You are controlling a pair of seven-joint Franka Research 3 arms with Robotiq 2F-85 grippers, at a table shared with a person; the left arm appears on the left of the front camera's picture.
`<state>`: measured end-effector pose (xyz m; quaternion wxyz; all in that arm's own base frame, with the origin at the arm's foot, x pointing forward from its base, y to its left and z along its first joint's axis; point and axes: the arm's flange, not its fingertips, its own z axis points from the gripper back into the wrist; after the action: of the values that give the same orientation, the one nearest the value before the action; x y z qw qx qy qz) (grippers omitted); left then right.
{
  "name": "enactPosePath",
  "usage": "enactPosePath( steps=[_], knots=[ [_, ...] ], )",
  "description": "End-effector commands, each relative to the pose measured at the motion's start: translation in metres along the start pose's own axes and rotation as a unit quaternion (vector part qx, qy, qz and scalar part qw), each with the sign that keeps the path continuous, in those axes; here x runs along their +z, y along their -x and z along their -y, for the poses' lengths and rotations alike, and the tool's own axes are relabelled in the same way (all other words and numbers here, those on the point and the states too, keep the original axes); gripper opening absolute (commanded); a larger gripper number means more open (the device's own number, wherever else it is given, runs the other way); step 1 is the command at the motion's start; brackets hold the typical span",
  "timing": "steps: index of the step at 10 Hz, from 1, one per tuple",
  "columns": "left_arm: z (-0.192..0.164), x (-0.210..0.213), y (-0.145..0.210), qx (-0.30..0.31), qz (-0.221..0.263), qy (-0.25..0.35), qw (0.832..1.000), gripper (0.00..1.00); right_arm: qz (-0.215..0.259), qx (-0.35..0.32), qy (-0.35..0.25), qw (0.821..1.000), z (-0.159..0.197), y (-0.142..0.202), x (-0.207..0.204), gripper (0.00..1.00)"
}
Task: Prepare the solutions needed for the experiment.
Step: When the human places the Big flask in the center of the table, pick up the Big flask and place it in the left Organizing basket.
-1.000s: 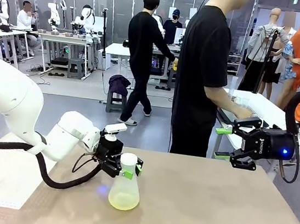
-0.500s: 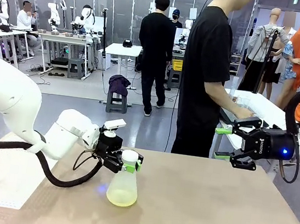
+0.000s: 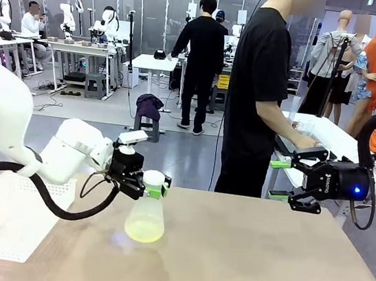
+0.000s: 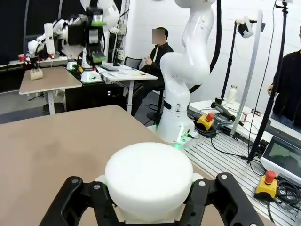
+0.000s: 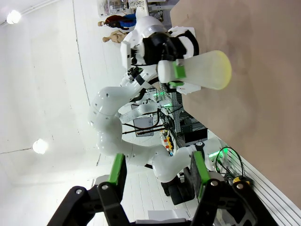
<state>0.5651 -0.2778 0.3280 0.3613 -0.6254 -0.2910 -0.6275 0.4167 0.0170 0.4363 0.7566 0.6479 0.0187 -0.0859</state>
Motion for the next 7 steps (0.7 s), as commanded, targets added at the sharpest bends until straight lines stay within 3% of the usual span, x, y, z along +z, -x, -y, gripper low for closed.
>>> enactPosePath(
  steps=[1, 4, 7],
  knots=[
    [0.029, 0.011, -0.031, -0.024, 0.013, -0.013, 1.0, 0.0, 0.0, 0.001, -0.002, 1.0, -0.001, 0.0, 0.0, 0.7],
    [0.068, 0.044, -0.07, -0.04, -0.02, -0.046, 0.998, 0.0, 0.0, 0.001, -0.002, 1.0, -0.001, 0.0, 0.0, 0.7],
    [0.131, 0.096, -0.1, -0.078, -0.032, -0.118, 0.989, 0.0, 0.0, 0.001, -0.002, 1.0, -0.001, 0.0, 0.0, 0.7]
  ],
)
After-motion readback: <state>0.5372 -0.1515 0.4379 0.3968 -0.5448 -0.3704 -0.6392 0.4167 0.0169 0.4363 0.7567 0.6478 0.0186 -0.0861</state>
